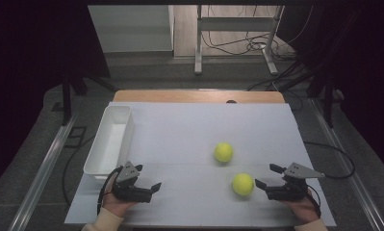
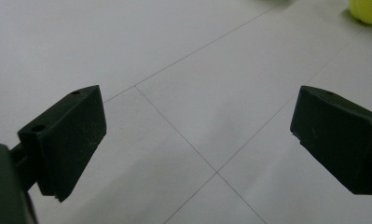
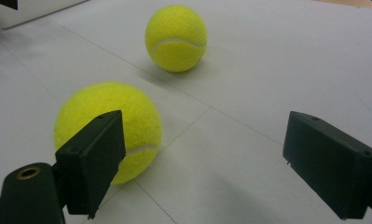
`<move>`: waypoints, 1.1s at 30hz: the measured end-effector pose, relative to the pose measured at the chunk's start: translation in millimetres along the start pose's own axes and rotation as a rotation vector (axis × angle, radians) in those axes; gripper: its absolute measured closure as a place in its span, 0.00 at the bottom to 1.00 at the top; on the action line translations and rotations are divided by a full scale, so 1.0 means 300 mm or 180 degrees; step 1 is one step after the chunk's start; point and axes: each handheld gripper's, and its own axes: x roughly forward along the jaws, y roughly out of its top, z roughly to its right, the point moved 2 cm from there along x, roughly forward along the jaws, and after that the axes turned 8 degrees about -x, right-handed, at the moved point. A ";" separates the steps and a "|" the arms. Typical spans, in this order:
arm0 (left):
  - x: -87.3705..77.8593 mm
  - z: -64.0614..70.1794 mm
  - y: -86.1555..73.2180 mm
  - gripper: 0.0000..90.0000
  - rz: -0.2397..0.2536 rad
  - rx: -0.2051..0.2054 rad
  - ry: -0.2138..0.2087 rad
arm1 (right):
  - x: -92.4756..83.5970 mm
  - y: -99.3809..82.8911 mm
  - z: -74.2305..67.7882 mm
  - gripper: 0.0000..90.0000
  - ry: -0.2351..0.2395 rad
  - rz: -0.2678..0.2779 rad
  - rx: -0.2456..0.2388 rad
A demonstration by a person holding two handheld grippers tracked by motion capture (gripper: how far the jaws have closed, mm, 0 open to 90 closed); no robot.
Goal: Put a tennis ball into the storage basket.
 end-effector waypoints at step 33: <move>0.025 0.028 0.065 0.04 -0.0021 0.0022 0.0022 | 0.013 0.001 0.006 0.16 -0.0034 -0.0031 -0.0015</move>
